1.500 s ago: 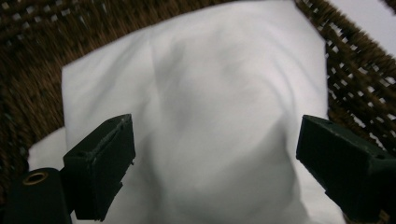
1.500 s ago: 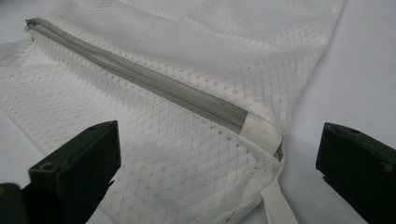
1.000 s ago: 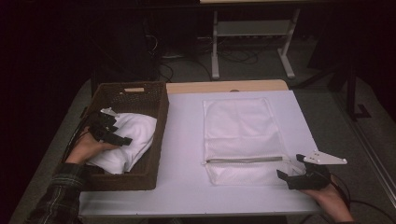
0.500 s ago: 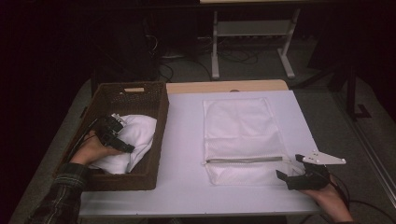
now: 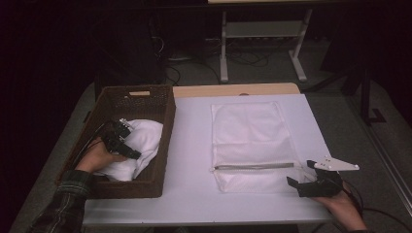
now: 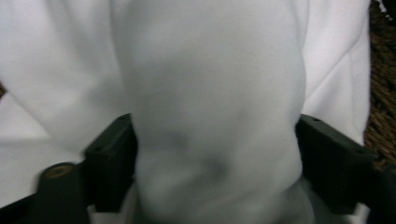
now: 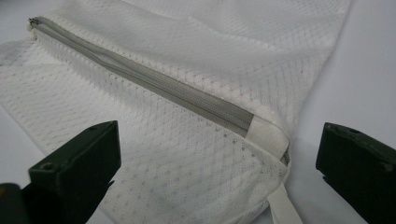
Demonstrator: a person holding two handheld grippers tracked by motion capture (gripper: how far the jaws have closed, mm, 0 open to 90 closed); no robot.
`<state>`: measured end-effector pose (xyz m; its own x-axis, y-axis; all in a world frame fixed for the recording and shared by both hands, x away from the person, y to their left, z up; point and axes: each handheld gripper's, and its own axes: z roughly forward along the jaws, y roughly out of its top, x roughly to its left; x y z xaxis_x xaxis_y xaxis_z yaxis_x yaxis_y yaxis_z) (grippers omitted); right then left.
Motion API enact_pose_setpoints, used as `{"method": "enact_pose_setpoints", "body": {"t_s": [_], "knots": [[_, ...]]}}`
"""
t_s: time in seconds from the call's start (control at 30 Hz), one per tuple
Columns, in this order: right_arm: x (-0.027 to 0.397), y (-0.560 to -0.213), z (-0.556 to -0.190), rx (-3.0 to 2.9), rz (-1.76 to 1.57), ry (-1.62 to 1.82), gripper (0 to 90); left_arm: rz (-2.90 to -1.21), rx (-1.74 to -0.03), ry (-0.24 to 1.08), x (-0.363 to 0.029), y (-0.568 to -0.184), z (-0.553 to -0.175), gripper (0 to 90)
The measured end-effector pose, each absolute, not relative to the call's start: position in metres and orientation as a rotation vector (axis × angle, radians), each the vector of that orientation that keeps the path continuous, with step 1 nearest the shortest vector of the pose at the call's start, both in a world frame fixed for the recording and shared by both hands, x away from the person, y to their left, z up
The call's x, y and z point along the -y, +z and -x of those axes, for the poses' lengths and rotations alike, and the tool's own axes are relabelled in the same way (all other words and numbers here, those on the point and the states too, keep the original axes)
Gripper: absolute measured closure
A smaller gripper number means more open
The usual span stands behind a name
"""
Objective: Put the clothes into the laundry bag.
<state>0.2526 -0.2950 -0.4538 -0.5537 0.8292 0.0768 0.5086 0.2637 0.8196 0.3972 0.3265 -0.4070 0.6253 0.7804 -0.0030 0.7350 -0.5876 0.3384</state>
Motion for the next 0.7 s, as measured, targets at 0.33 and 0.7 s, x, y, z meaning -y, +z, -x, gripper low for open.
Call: {"method": "enact_pose_setpoints", "body": {"t_s": [0.33,0.7], "knots": [[0.295,-0.454,-0.253,-2.169,-1.223,1.197,0.0,-2.513,-1.257,0.162,-0.328,-0.401,-0.397,56.1],[0.298,-0.454,-0.253,-2.161,-1.23,1.203,0.0,-2.45,-1.285,0.142,-0.338,-0.386,-0.398,59.8]]}}
